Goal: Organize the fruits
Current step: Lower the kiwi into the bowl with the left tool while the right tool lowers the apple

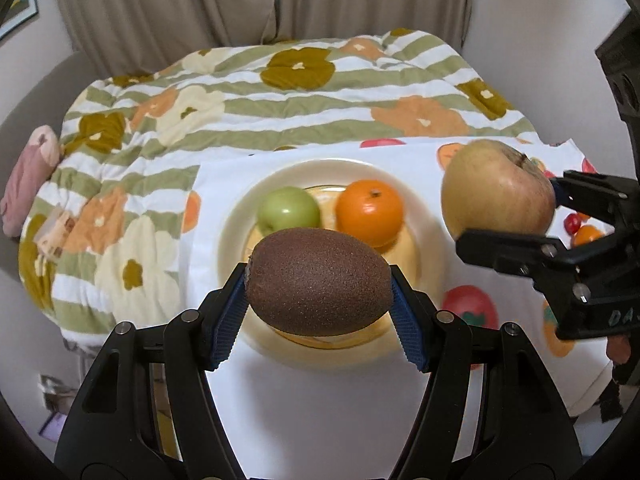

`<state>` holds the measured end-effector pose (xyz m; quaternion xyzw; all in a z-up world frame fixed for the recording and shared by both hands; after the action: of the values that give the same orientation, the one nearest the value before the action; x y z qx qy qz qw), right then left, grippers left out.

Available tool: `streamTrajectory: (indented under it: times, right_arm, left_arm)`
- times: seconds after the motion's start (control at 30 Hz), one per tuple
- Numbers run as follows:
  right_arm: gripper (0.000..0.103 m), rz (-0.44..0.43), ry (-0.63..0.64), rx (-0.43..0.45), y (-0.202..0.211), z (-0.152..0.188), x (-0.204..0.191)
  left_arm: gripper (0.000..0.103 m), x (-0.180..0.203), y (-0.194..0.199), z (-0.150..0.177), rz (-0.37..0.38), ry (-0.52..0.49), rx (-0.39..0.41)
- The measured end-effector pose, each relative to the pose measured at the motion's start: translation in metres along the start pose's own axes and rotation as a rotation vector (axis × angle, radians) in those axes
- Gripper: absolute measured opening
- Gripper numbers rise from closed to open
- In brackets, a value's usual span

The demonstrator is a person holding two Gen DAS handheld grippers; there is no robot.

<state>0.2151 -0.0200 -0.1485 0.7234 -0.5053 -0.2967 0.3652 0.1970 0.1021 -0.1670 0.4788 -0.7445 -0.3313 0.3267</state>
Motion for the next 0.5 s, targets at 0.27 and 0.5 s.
streamTrajectory:
  times: [0.27,0.5]
  right_arm:
    - [0.069,0.034,-0.059,-0.028,-0.021,0.008,-0.019]
    - [0.069,0.083,-0.101,-0.042,-0.029,0.015,-0.019]
  left_arm:
    - [0.071,-0.035,-0.029,0.001,0.043,-0.056,-0.035]
    - [0.071,-0.043,-0.049,0.004,0.073,-0.107,-0.077]
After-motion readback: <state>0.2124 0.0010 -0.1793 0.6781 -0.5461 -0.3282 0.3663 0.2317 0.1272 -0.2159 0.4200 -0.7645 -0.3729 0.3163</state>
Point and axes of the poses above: each gripper's, at about its wrist camera, not at the fingertips, and y roughly against the way its jaws point, x to its right, z to its underside, the point moved 3 cm from there along -y, roughly the way its jaws point, and after that the axes turned 14 degrees about z, right-handed, at the moved point
